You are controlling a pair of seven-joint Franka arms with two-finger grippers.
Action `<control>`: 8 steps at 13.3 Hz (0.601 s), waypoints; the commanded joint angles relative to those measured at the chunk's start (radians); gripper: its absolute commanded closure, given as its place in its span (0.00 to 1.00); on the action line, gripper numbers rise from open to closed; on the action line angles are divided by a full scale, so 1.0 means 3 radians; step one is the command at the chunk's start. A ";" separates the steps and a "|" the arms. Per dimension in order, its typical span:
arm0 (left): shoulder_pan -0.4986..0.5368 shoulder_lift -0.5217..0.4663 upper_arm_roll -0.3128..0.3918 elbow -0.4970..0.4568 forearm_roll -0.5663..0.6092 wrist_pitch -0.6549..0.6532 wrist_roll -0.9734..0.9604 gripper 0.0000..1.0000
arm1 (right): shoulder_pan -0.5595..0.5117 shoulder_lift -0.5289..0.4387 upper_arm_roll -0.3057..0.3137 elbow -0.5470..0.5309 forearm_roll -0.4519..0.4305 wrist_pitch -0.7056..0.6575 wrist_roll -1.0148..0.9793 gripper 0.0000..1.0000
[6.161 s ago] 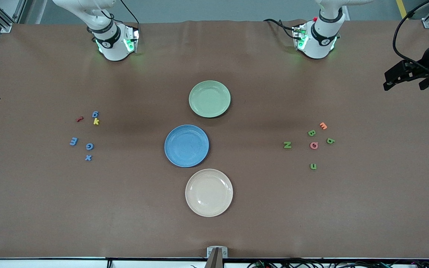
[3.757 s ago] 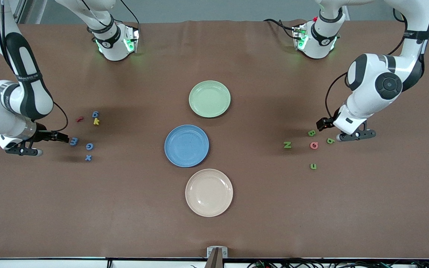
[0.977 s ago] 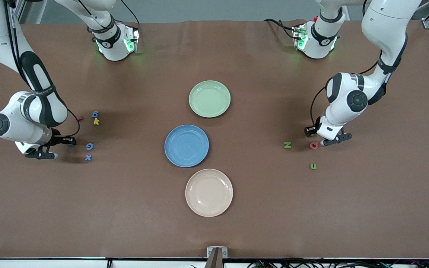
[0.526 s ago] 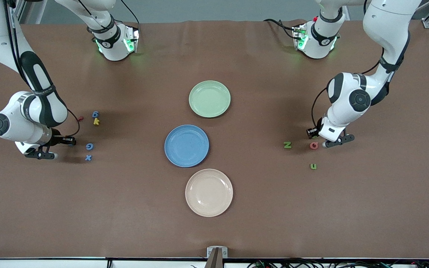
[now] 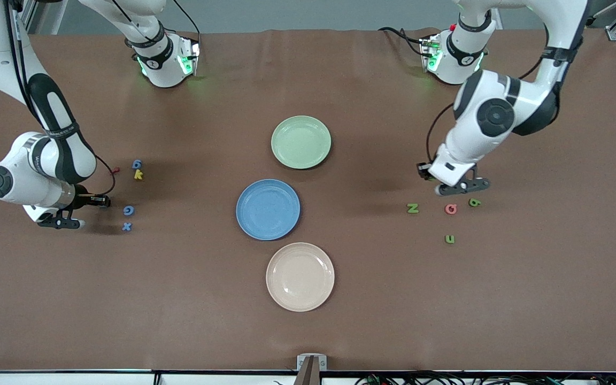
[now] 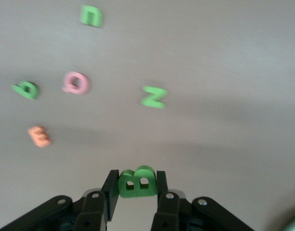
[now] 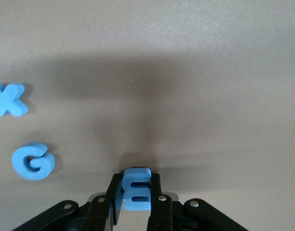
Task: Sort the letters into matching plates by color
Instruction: 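Carry the green B onto the green plate while the right gripper carries E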
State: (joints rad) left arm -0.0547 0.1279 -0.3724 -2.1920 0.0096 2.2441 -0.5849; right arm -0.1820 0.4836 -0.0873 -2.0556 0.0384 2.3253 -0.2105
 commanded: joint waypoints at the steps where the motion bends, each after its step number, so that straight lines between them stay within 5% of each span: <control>1: -0.0348 0.0263 -0.0078 0.0199 0.0070 -0.0056 -0.0635 1.00 | 0.0044 -0.0261 0.0005 0.0107 0.0020 -0.0392 -0.0004 0.82; 8: -0.1340 0.1024 -0.0078 0.0863 0.0239 -0.0041 -0.2526 1.00 | 0.0610 -0.0651 0.0010 0.0098 0.0020 -0.0940 0.0777 0.82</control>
State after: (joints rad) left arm -0.3888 0.3532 -0.4001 -2.0223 0.0590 2.2438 -1.2021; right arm -0.0608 0.3172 -0.0801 -2.0014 0.0394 2.0602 -0.0642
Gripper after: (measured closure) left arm 0.648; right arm 0.727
